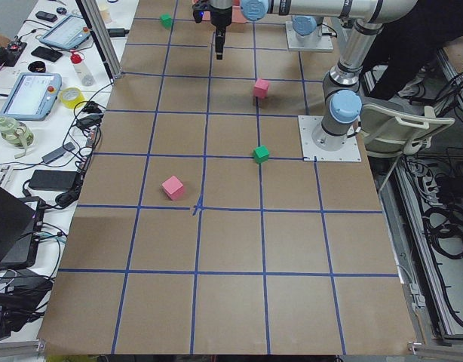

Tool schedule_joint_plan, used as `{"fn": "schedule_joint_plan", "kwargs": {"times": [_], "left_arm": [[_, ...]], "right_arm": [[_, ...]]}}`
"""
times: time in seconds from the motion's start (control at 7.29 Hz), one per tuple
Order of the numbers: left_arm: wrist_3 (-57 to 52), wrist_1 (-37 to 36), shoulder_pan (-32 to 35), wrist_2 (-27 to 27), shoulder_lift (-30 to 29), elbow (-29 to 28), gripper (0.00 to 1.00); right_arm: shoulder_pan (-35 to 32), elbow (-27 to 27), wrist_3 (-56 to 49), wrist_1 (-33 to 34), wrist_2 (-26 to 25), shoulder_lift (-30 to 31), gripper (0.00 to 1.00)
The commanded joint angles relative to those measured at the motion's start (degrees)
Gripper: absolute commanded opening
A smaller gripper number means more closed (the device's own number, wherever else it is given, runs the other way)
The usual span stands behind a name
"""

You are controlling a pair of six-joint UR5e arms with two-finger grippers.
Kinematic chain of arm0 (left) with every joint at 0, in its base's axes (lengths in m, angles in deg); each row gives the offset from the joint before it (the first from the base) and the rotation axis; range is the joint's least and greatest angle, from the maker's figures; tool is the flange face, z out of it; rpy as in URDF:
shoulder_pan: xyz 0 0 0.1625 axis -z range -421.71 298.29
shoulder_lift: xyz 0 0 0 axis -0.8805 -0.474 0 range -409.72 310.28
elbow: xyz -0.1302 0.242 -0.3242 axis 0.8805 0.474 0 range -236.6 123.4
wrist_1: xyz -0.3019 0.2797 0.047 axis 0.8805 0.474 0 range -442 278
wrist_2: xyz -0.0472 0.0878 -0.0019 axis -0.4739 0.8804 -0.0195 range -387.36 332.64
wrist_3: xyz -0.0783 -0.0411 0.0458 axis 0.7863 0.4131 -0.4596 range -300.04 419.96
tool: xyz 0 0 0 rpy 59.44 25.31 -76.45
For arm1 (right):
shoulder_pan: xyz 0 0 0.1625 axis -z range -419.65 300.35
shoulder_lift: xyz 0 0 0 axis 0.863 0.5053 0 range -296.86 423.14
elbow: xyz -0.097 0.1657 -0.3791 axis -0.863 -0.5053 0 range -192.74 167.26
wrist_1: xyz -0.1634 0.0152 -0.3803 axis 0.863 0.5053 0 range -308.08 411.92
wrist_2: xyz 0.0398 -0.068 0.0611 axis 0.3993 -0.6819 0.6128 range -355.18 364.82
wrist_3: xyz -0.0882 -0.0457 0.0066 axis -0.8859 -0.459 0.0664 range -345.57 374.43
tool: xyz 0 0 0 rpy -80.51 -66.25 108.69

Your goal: Align button upright

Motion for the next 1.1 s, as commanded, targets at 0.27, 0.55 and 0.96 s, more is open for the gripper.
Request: {"fn": "schedule_joint_plan", "kwargs": {"times": [0.27, 0.55, 0.96], "left_arm": [[0.0, 0.0, 0.0, 0.0, 0.0, 0.02, 1.0], [0.0, 0.0, 0.0, 0.0, 0.0, 0.02, 1.0], [0.0, 0.0, 0.0, 0.0, 0.0, 0.02, 1.0]], "right_arm": [[3.28, 6.3, -4.67, 1.34, -4.95, -1.71, 1.0], [6.79, 9.7, -7.67, 7.21, -3.46, -3.73, 1.0], [7.25, 16.22, -7.94, 13.64, -1.6, -3.92, 1.0]]}}
